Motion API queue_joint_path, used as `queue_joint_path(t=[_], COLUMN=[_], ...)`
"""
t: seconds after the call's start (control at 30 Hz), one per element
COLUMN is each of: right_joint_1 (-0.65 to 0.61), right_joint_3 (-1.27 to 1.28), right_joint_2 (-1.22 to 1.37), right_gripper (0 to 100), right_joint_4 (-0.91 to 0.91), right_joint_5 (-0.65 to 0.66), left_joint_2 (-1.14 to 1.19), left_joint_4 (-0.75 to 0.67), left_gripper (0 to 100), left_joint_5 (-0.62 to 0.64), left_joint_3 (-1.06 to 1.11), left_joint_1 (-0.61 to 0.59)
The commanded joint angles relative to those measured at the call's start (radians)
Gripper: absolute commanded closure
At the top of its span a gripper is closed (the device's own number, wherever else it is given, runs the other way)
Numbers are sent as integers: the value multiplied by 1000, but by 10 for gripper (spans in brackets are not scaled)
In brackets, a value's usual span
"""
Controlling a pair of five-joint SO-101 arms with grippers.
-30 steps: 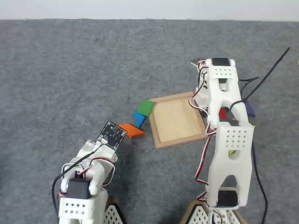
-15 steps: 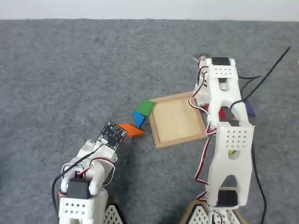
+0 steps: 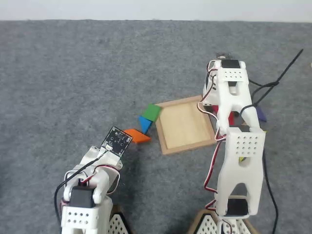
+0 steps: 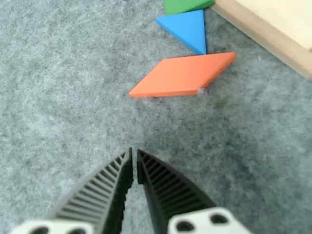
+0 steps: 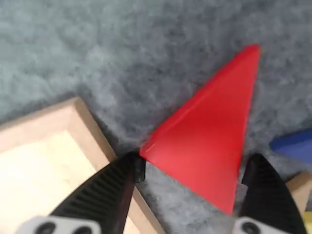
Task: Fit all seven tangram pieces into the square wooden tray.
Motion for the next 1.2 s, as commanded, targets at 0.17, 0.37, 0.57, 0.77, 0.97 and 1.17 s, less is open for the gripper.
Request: queue_joint_path(t=[0.17,0.37,0.57,0.77,0.97,1.17], right_joint_1=[19,15,19,19,19,28], right_joint_3=[-84,-172,-173,-176,-178,-180], right_joint_2=[-58,-56,-35,38,51,74], right_gripper=[670,667,667,668,669,671], right_joint_4=[-50,-47,-59,-18,1,-8], right_joint_5=[-41,-43,-40,-34,-34,-34], left_joint_2=[-12,-12,-12,-12,-12,-12], left_joint_4=[3,3,3,3,3,3], left_gripper=[987,987,987,987,987,987], left_joint_5=[-11,-11,-11,-11,-11,-11], left_joint_3=[-12,-12,-12,-12,-12,-12], left_joint_1=[-8,-8,-8,-8,-8,-8])
